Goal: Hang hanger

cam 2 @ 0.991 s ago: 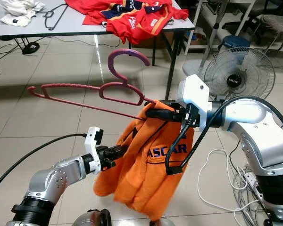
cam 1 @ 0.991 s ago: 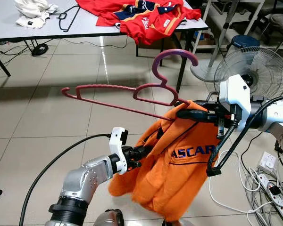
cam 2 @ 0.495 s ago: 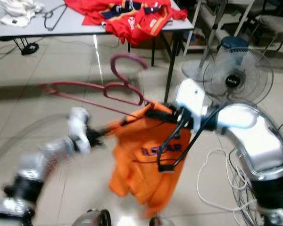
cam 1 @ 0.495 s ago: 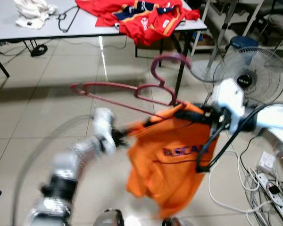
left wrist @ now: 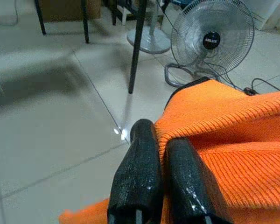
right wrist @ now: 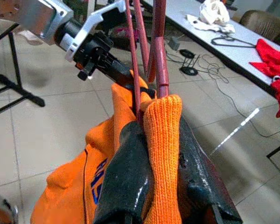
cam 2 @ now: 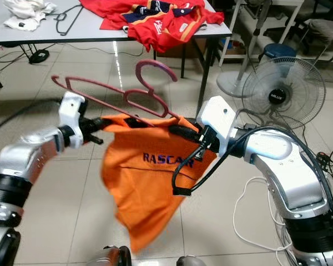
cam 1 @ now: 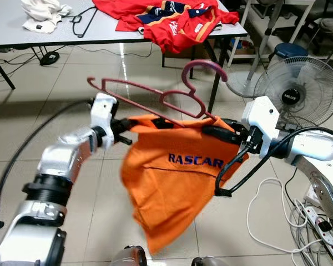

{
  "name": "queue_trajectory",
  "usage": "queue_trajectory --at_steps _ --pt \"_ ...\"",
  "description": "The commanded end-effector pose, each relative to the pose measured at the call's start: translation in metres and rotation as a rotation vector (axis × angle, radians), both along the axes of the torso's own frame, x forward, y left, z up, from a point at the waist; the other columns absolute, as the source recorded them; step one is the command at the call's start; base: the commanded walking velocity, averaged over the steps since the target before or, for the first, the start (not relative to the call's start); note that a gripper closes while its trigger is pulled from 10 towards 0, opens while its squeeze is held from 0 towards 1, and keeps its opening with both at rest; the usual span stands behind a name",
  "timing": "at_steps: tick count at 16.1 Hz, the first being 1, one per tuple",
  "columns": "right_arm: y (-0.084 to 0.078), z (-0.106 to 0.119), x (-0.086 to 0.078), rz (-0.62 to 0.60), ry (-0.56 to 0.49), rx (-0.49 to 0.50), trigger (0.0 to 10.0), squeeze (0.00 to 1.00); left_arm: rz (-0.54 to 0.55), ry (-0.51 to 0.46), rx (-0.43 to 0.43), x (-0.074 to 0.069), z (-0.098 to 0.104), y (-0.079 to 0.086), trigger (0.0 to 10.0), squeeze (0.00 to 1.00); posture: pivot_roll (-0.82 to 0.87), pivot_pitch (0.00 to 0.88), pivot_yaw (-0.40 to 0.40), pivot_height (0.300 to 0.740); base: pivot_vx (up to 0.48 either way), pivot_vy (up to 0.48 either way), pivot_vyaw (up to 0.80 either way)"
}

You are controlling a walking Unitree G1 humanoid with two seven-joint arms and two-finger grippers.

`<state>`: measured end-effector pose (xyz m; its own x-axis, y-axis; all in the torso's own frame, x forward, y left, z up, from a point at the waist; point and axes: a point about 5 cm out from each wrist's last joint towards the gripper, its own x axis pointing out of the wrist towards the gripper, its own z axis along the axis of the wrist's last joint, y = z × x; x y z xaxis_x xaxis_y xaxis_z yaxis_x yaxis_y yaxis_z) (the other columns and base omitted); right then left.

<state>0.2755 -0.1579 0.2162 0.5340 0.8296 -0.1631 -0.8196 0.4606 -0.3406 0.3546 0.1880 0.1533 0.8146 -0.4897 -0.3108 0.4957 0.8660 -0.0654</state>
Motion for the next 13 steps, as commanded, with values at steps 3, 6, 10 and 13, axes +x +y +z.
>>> queue_trajectory --at_steps 3,6,10,13 --pt "-0.016 0.006 -0.002 -0.109 -0.052 -0.014 10.0 0.0 0.174 0.0 0.16 0.002 0.007 0.055 0.0 0.0 -0.09 0.1 0.038 0.74 0.0 0.0 0.0" --pt "-0.028 -0.002 0.008 -0.291 -0.047 -0.024 10.0 0.0 0.186 -0.047 0.168 0.003 0.018 0.062 0.0 0.0 -0.09 0.093 0.04 0.74 0.0 0.0 0.0" --pt "-0.028 -0.004 0.019 -0.408 -0.087 -0.069 10.0 0.0 0.194 -0.13 0.132 0.002 0.021 0.051 0.0 0.0 -0.08 0.085 0.035 0.74 0.0 0.0 0.0" --pt "-0.017 -0.009 0.016 -0.388 -0.144 -0.156 10.0 0.0 0.257 -0.161 0.161 0.005 0.023 0.06 0.0 0.0 -0.07 0.083 0.038 0.74 0.0 0.0 0.0"
